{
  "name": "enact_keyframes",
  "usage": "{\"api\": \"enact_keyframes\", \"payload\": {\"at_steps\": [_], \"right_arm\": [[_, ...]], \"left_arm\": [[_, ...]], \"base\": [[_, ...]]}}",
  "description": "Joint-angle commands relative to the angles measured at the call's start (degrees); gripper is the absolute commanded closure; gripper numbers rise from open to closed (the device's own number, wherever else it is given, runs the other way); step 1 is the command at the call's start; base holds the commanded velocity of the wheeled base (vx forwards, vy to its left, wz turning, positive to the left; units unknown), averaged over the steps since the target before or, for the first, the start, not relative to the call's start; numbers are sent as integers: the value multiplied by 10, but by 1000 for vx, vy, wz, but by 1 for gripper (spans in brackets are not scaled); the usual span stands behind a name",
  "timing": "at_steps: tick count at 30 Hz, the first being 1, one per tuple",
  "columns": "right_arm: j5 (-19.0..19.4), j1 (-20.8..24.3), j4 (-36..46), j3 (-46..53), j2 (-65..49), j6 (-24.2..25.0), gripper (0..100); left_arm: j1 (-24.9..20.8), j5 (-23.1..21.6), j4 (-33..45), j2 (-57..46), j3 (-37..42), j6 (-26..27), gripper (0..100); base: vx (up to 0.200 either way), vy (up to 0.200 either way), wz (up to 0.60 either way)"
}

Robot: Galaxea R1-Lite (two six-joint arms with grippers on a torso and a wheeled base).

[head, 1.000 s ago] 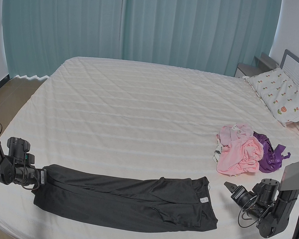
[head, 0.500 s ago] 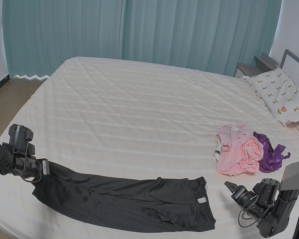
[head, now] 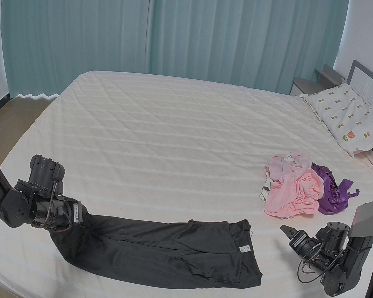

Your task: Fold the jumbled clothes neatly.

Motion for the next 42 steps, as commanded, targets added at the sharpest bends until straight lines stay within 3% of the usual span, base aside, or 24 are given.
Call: {"api": "enact_keyframes", "payload": {"at_steps": [1,15,26,34,42], "right_arm": [[0,1,-6,-1,-2,-1,0],[-2,6,-6,1,-17,0,0],[-1,6,-6,1,-16,0,0],[-1,6,-6,0,-16,3,0],[-1,6,-6,0,-15,3,0]], "left_arm": [[-19,3,0,-4,-2,-5,100],[-91,28,20,-1,-24,-33,100],[-106,43,32,7,-53,-38,100],[-153,58,45,19,-80,-77,100],[-189,65,45,49,-99,-101,100]], "base": [[0,-200,0],[0,-200,0],[0,-200,0],[0,-200,0],[0,0,0]]}}
